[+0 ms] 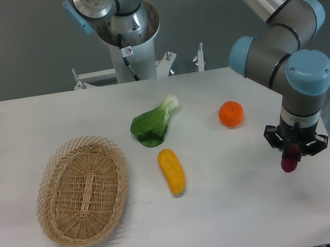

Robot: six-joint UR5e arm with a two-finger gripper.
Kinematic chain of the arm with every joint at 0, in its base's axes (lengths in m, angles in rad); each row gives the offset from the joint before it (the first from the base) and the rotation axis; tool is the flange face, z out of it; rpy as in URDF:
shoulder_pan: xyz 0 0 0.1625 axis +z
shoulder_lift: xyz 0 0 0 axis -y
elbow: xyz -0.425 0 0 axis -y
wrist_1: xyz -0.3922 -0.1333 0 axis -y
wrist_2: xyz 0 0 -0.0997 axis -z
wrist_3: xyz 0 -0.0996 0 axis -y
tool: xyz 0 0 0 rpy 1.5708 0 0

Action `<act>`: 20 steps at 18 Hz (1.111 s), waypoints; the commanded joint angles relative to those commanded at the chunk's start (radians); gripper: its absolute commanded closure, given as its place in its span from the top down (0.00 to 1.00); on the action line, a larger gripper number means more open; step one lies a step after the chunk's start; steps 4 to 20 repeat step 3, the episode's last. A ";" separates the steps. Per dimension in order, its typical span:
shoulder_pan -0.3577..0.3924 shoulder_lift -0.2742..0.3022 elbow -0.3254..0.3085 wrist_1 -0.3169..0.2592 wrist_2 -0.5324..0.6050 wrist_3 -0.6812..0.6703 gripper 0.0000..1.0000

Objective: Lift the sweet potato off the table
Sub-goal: 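Lift the held purple sweet potato up off the table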

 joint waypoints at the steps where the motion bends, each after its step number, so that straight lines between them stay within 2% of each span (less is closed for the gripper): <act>1: 0.000 0.000 -0.002 0.000 0.000 0.000 0.30; 20: 0.000 0.000 -0.002 0.002 0.000 0.000 0.30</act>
